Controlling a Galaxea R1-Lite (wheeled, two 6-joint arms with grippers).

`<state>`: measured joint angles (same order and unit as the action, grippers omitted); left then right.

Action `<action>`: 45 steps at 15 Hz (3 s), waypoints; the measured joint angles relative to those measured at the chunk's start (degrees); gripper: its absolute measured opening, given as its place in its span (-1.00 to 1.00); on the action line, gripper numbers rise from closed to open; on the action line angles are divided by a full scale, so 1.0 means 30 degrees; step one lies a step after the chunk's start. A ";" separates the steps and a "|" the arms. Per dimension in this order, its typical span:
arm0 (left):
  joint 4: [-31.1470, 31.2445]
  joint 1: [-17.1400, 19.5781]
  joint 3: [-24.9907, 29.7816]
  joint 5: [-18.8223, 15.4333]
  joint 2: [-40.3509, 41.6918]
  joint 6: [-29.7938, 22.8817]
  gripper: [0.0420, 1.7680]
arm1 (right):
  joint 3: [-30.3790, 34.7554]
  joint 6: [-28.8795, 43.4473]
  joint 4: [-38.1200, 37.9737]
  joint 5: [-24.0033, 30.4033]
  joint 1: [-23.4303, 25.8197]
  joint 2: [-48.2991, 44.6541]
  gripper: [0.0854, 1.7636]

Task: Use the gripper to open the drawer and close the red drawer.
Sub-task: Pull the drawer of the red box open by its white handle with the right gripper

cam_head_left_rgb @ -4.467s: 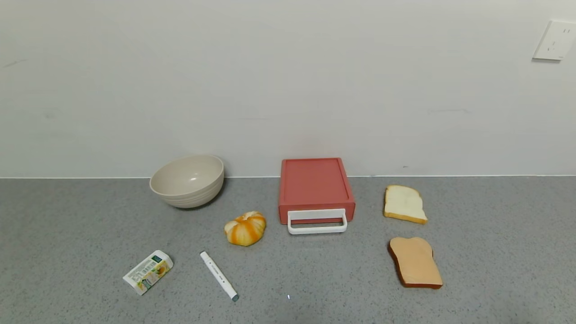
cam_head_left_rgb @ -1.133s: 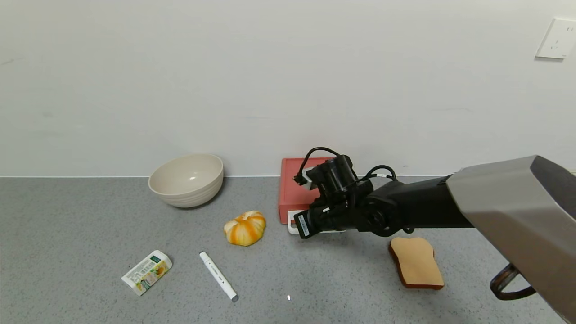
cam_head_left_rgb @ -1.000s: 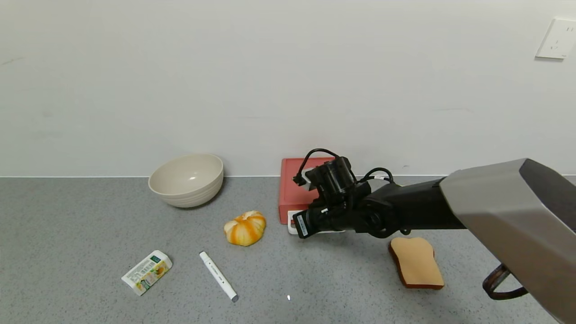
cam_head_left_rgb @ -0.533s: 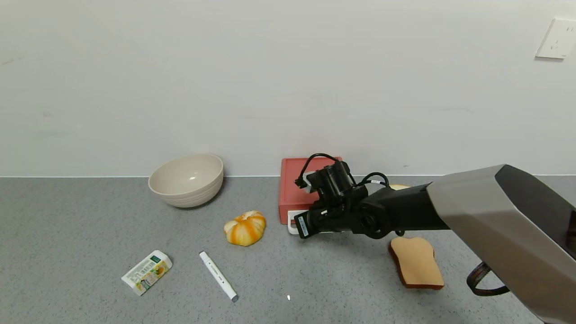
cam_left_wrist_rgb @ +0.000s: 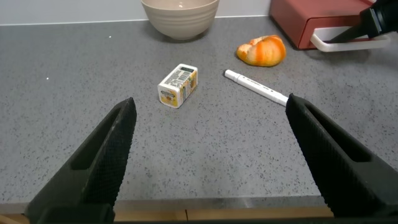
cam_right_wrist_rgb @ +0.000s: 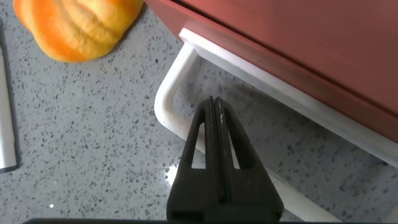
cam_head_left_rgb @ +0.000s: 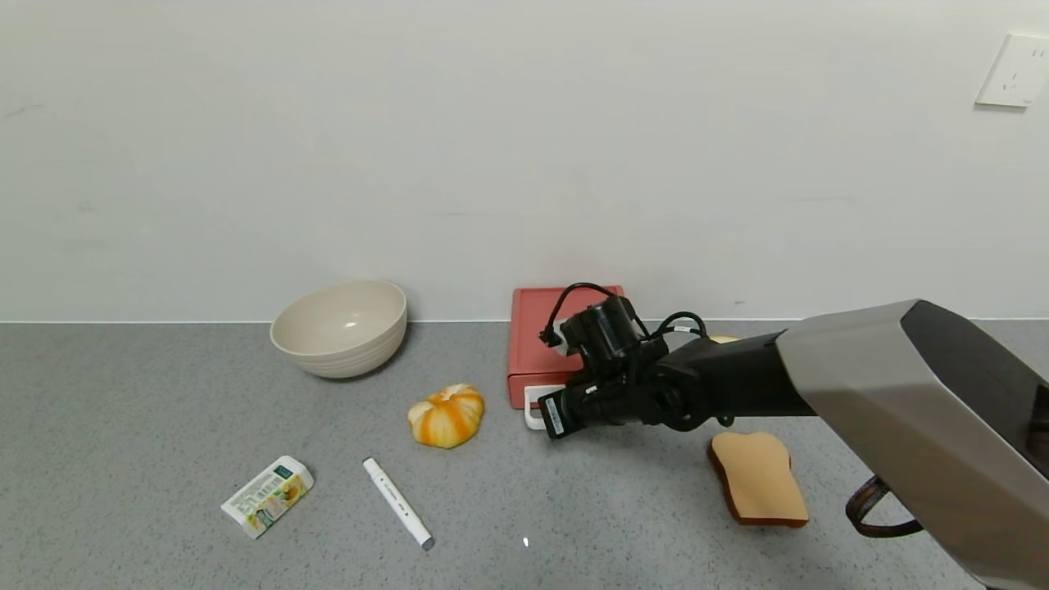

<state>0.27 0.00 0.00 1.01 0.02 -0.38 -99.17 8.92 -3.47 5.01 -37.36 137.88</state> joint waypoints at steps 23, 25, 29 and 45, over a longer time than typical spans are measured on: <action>0.0028 0.0000 0.0000 -0.0024 0.0000 -0.0045 0.96 | 0.5165 0.3694 -0.3178 0.0992 -0.2446 -0.3503 -0.96; 0.0020 0.0000 0.0000 -0.0024 0.0000 -0.0045 0.96 | 0.5734 0.4198 -0.3084 0.0931 -0.2840 -0.3950 -0.96; 0.0028 -0.0008 0.0000 -0.0024 0.0000 -0.0045 0.96 | 0.6522 0.4888 -0.3003 0.0910 -0.3365 -0.4539 -0.96; 0.0000 0.0000 0.0000 -0.0024 0.0000 -0.0045 0.96 | 0.7469 0.5835 -0.3031 0.0939 -0.4035 -0.6307 -0.96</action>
<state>0.27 0.00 0.00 0.94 0.02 -0.51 -76.76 26.43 -12.57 7.83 -49.47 118.96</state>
